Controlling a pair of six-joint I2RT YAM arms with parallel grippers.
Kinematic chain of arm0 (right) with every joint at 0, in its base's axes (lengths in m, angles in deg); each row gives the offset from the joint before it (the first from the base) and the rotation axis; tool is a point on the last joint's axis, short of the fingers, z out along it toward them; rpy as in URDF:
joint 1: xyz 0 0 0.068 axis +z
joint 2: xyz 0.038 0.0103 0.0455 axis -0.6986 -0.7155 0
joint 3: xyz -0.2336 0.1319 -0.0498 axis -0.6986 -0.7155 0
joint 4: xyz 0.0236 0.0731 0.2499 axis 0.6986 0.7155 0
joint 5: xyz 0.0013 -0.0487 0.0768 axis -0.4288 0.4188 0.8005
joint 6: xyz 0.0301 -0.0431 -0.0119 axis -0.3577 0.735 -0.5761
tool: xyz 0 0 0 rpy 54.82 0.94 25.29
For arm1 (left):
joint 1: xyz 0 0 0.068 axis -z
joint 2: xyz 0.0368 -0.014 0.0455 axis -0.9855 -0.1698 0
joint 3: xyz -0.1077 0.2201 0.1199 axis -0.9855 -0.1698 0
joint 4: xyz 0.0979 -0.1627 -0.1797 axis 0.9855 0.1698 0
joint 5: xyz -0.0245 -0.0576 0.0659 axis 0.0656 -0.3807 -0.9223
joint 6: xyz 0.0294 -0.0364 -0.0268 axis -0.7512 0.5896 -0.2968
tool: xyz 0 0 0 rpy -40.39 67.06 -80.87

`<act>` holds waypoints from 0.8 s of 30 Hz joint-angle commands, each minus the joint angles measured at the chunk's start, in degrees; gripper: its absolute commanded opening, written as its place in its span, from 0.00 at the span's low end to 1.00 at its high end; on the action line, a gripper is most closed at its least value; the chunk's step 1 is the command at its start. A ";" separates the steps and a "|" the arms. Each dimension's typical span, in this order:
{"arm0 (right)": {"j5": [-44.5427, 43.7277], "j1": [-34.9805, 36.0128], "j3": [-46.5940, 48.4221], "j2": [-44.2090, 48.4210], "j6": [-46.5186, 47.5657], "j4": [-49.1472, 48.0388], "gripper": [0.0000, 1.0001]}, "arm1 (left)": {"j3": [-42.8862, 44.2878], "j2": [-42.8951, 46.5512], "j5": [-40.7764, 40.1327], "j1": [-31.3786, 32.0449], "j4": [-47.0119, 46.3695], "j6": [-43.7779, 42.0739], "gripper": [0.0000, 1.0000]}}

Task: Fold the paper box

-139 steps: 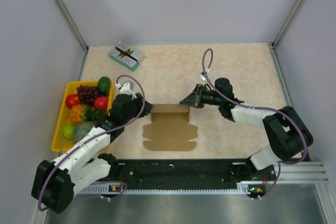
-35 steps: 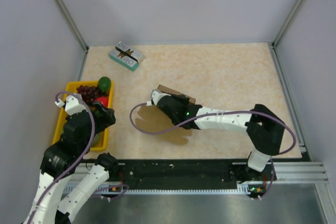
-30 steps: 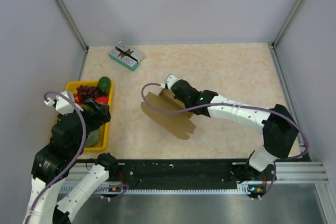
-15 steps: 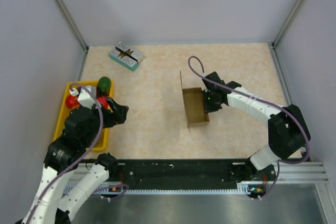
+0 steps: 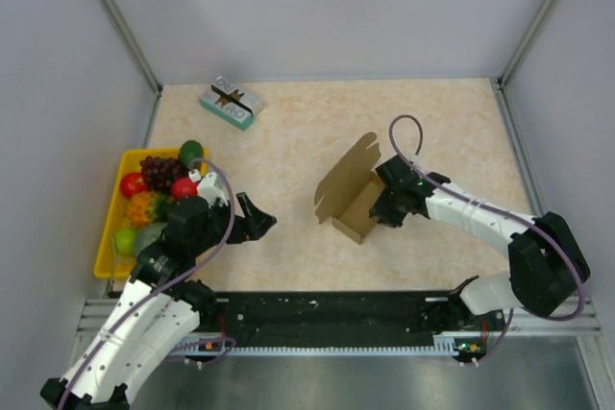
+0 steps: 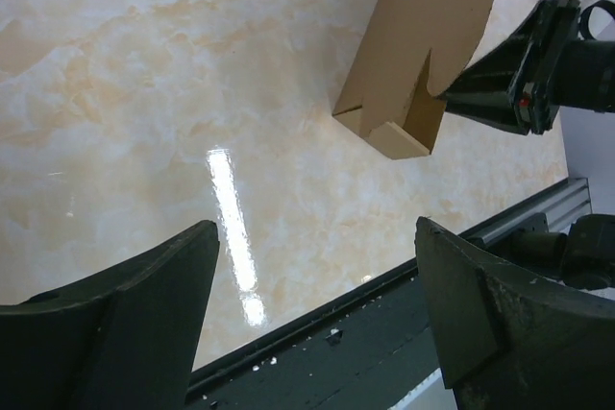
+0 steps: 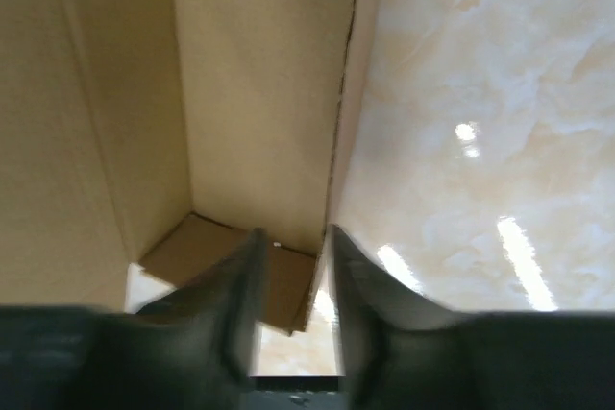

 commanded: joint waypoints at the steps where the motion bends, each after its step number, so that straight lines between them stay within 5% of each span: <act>1: -4.36 2.84 -0.19 4.39 -9.18 -7.88 0.47 | -3.16 0.78 5.35 -0.18 -10.13 0.56 0.88; 3: -3.82 3.29 -0.19 7.99 -5.24 -10.65 0.60 | -3.51 0.87 7.97 -0.09 -11.89 -1.10 0.89; 7: -1.46 1.98 -0.54 18.35 23.73 -15.13 0.71 | -2.20 -1.24 11.95 1.04 -14.79 -5.06 0.89; 12: 23.10 -18.38 1.64 16.65 47.99 -15.42 0.70 | -1.24 -7.03 7.30 7.62 -18.83 -7.96 0.82; 15: 33.42 -27.25 5.25 11.18 53.56 -11.11 0.67 | 1.92 -13.44 -1.30 16.84 -19.19 -10.86 0.76; 18: 43.61 -28.70 5.43 5.30 53.57 -13.55 0.63 | 4.22 -18.98 -8.78 22.75 -19.53 -12.27 0.79; 24: 40.12 -28.70 5.08 -2.10 56.31 -16.10 0.59 | 3.96 -27.42 -12.48 24.25 -24.54 -11.92 0.79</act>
